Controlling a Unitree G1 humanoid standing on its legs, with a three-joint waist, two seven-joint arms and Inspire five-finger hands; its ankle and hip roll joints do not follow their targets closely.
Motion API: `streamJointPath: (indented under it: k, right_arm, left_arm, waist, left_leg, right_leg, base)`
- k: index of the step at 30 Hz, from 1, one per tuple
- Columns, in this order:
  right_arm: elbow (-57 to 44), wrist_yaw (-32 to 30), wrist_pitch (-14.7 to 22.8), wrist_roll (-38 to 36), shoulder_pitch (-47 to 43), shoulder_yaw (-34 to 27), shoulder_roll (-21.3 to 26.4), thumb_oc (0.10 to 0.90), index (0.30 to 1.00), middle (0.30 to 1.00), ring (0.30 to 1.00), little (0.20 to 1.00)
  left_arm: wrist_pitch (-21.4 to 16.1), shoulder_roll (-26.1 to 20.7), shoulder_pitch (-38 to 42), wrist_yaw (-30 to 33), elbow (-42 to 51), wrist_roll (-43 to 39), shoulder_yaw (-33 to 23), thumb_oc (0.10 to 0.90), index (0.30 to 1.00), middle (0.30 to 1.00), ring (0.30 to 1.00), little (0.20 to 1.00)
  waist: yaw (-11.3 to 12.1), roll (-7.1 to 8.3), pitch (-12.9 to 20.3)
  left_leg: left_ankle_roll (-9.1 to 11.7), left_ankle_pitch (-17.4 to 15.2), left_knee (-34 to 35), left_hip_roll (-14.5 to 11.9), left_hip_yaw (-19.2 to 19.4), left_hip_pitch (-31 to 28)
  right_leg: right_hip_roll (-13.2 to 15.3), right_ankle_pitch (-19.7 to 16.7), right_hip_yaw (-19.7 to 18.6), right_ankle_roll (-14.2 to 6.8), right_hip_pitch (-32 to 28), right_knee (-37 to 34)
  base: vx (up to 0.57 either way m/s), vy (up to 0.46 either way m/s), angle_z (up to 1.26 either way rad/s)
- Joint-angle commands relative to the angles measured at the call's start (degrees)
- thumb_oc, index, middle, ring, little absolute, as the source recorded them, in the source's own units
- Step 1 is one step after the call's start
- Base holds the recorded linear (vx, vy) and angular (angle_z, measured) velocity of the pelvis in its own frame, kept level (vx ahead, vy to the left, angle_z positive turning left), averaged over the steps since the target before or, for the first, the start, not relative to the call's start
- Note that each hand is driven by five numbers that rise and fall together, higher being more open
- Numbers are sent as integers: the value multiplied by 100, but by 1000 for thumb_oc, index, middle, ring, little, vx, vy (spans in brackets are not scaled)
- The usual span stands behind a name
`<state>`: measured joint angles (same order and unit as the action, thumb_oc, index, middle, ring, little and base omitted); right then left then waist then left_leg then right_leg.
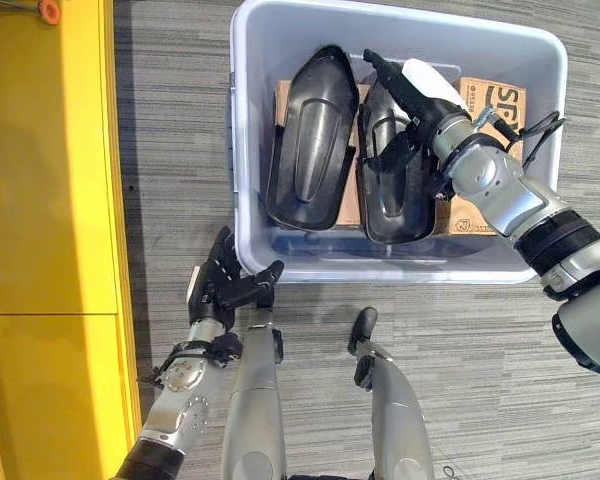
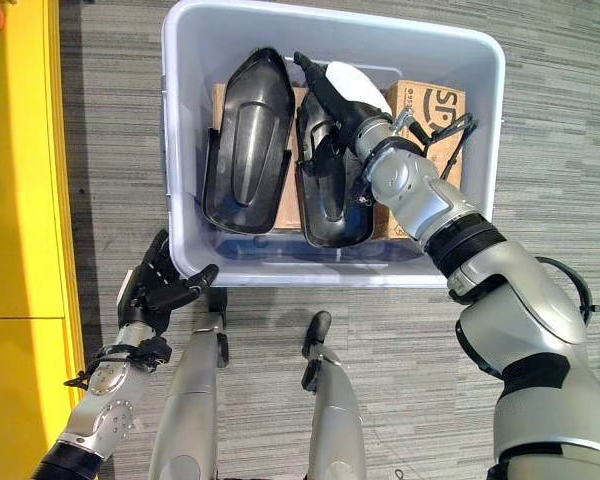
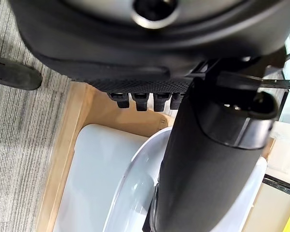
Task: Move parts from the plastic box to the shelf.
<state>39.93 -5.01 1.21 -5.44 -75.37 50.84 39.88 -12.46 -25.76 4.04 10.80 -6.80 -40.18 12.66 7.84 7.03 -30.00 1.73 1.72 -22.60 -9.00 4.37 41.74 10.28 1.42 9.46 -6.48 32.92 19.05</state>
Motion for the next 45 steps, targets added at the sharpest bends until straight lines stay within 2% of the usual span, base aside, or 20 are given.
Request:
streamJointPath:
  k: [1,3,4,5,10,23,33,45]
  right_arm:
    - [-507,-95,311,138,-1023,98,723,900,1000,1000,1000,1000]
    - [-556,-83,315,157,-1044,126,756,900,1000,1000,1000,1000]
    - [-587,-78,318,145,-1027,141,758,900,1000,1000,1000,1000]
    - [-607,-69,320,137,-1060,132,783,900,1000,1000,1000,1000]
    - [-784,-9,322,146,-1035,158,892,900,1000,1000,1000,1000]
    - [-1762,205,411,108,-357,-97,1585,900,1000,1000,1000,1000]
    - [-2399,262,509,-81,279,-561,2098,900,1000,1000,1000,1000]
    - [-2968,302,581,-147,1278,-1258,2377,900,1000,1000,1000,1000]
  left_arm:
    - [-174,-144,-90,-104,453,53,57,900,1000,1000,1000,1000]
    - [-173,-142,-90,-103,444,55,47,900,1000,1000,1000,1000]
    - [-169,-135,-107,-101,425,46,51,900,1000,1000,1000,1000]
    - [-169,-139,-77,-102,429,49,36,900,1000,1000,1000,1000]
    - [-160,-133,-95,-112,426,61,32,900,1000,1000,1000,1000]
    - [-99,-89,-176,-135,413,159,-49,900,1000,1000,1000,1000]
    - [-72,-78,-252,-129,459,209,-108,900,1000,1000,1000,1000]
    - [-40,-35,-300,-103,465,258,-169,900,1000,1000,1000,1000]
  waist:
    - [-39,-123,20]
    - [-38,-119,20]
    - [-44,-111,20]
    - [-41,-116,20]
    - [-52,-89,20]
    - [-94,-36,20]
    - [-159,-1,20]
    - [-227,22,20]
  left_leg:
    - [235,-290,-47,-241,-489,-189]
    - [238,-288,-40,-242,-486,-216]
    - [285,-457,-78,-237,-506,-331]
    - [241,-279,-17,-242,-479,-250]
    - [242,-275,3,-238,-470,-327]
    - [245,-268,-7,-243,-502,-378]
    - [246,-276,-20,-245,-499,-399]
    - [239,-272,-16,-243,-510,-404]
  right_leg:
    - [-147,596,-93,59,-534,227]
    - [-141,599,-92,54,-560,223]
    - [-133,732,-122,25,-672,252]
    - [-141,594,-96,53,-593,202]
    - [-132,596,-87,54,-668,190]
    - [-134,595,-64,37,-749,174]
    - [-120,588,-60,24,-781,177]
    - [-116,578,-59,8,-785,172]
  base:
    - [-82,20,0]
    - [36,-3,0]
    - [0,0,0]
    - [0,0,0]
    - [-17,3,0]
    - [0,0,0]
    - [0,0,0]
    - [0,0,0]
